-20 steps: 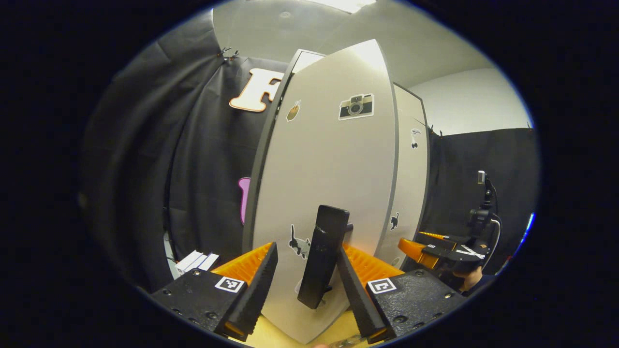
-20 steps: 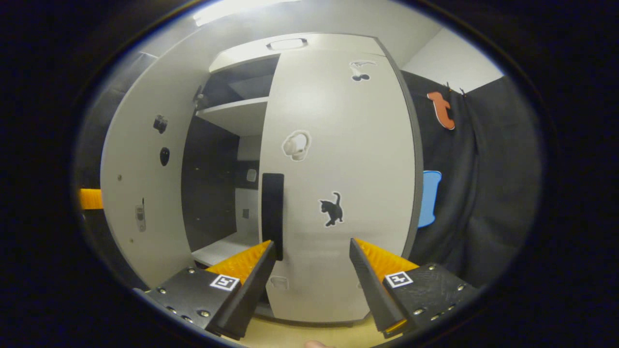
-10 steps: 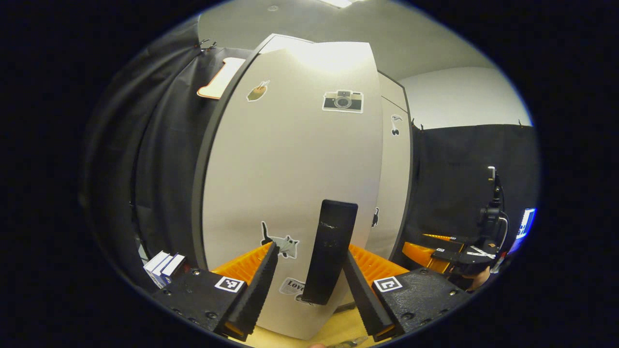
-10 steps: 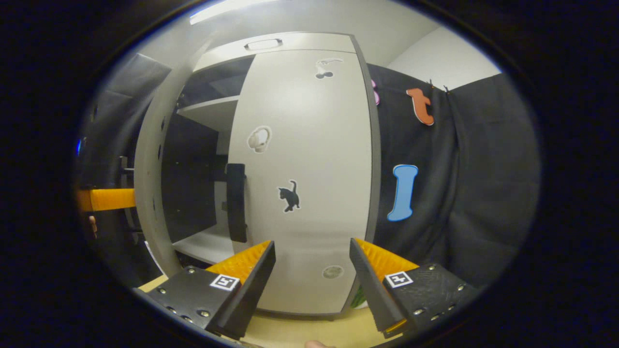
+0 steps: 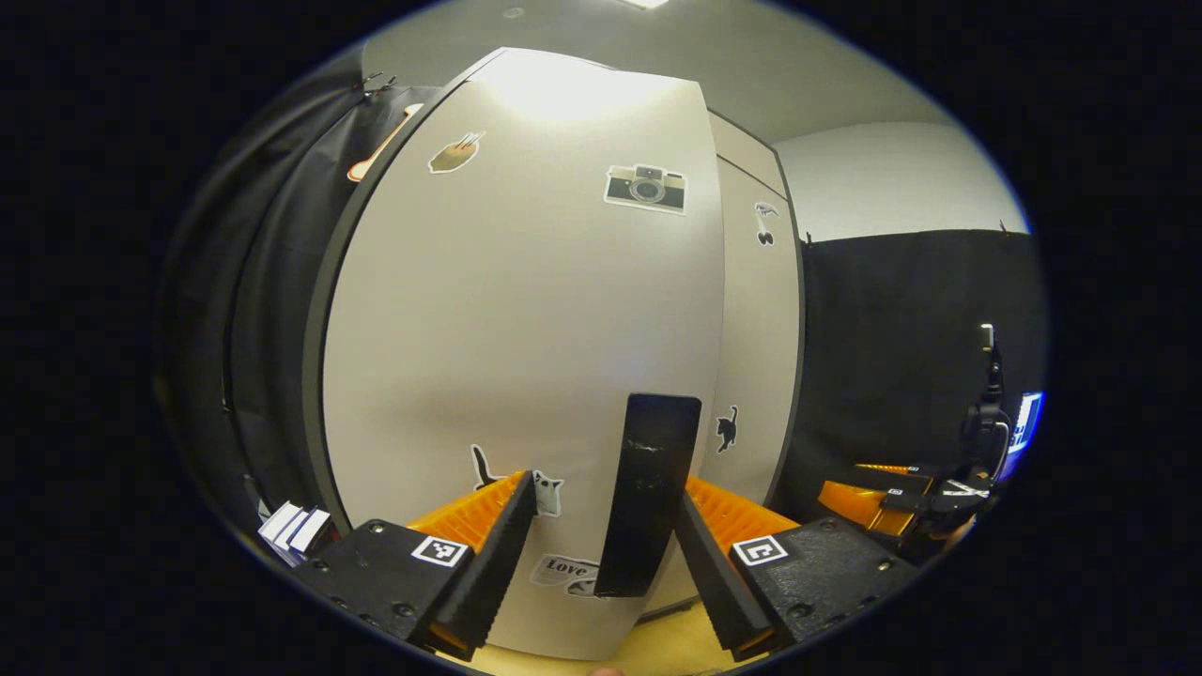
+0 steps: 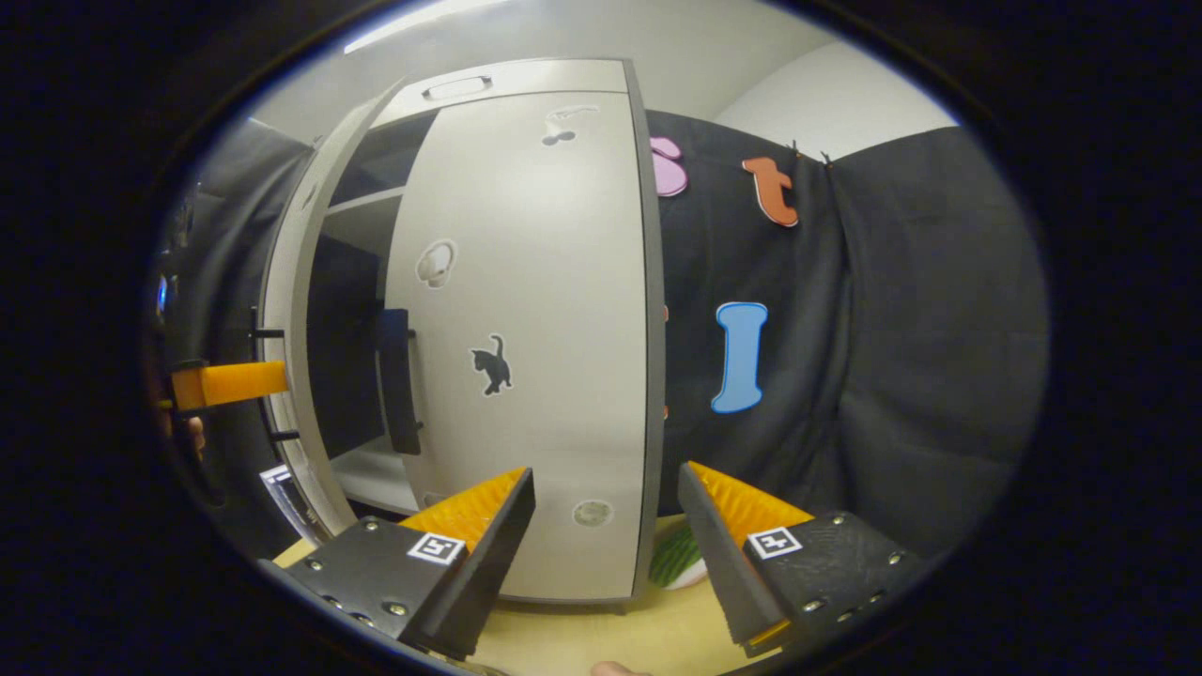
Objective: Grasp the bottle in the cabinet with the left hand and place it on the coaster, then close the right door with the right hand and the left door with the left hand.
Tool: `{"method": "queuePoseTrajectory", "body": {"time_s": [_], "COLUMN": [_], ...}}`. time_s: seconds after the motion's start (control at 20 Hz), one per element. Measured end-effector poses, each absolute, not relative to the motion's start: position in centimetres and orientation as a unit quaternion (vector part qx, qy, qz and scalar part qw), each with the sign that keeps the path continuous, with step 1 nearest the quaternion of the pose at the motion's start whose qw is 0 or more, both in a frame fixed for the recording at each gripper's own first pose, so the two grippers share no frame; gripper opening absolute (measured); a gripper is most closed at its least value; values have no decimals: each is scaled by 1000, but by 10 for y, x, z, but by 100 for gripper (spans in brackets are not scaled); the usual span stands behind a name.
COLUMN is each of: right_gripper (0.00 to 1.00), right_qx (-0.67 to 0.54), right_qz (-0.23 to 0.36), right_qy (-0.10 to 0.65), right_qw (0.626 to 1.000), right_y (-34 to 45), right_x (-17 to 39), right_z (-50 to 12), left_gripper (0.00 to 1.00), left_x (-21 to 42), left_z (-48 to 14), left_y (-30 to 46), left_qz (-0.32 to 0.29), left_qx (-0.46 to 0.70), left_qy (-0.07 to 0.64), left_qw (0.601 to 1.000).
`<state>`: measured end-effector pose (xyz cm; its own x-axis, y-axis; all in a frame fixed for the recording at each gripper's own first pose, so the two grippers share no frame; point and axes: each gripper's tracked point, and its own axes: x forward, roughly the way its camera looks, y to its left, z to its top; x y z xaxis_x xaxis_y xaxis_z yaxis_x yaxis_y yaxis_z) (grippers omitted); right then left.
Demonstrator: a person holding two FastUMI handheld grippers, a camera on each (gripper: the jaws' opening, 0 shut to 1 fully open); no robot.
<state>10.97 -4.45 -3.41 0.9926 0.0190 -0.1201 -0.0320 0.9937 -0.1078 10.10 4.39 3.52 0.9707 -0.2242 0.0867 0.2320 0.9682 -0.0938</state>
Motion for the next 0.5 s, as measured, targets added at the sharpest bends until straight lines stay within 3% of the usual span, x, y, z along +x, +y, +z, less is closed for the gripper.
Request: {"method": "queuePoseTrajectory", "body": {"time_s": [0.5], "right_gripper": [91], "right_qx": [-42], "right_qz": [14], "right_qy": [54], "right_qw": [998], "right_y": [-47], "right_x": [117], "right_z": [-33], "left_gripper": [90], "left_x": [107], "left_z": [36], "left_y": [42], "left_qz": [-94], "left_qx": [-21], "left_qy": [-33], "left_qw": [995]}}
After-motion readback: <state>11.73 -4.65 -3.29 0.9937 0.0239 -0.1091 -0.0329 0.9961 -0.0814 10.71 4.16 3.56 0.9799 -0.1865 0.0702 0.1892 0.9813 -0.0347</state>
